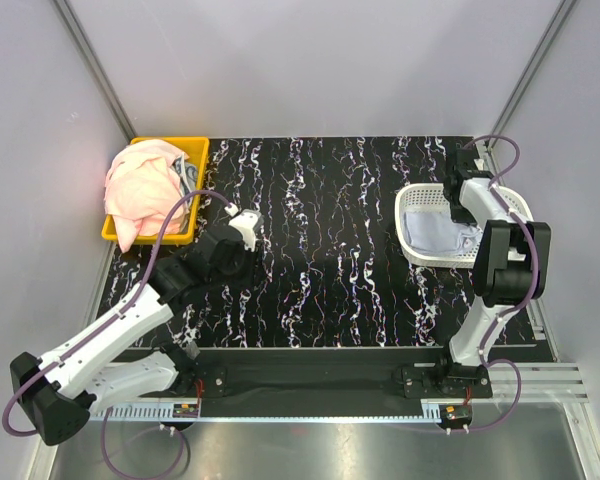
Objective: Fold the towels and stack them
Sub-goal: Neatly place the folded towel into the bin
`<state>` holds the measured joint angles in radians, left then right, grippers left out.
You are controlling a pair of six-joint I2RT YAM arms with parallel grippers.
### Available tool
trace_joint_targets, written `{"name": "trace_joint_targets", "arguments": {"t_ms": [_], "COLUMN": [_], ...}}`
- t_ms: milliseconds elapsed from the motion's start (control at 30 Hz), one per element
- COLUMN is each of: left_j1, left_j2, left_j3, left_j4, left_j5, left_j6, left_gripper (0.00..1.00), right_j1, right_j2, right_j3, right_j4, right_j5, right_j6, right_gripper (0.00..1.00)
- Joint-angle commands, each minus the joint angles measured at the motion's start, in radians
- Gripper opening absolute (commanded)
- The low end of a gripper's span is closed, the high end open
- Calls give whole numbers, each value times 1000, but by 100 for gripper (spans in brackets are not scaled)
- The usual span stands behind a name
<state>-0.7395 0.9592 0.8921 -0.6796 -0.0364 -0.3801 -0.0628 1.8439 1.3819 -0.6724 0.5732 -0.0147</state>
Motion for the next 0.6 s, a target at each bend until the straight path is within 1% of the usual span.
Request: {"name": "trace_joint_targets", "arguments": {"t_ms": [0, 133, 200, 333, 433, 467, 567], "left_j1": [5, 3, 5, 5, 5, 5, 5], "left_j2": [-25, -25, -22, -22, -20, -19, -20], "left_j3": [2, 2, 4, 1, 4, 4, 5], "left_j4": [40, 37, 38, 38, 37, 35, 34], "left_j5": [-2, -10, -13, -20, -33, -36, -51], "left_j6": [18, 18, 18, 17, 17, 17, 15], "left_gripper": [31, 31, 31, 31, 32, 32, 32], "right_j1": [-11, -20, -23, -26, -34, -35, -35], "right_j2": [20, 49, 52, 52, 58, 60, 54], "right_j3": [54, 75, 80, 89, 112, 127, 152], "right_j4": [33, 20, 19, 16, 1, -7, -39], "right_j5": [48, 53, 57, 67, 70, 76, 93], "right_j6": [1, -1, -2, -2, -4, -2, 9], "right_gripper": [0, 0, 4, 21, 30, 40, 49]}}
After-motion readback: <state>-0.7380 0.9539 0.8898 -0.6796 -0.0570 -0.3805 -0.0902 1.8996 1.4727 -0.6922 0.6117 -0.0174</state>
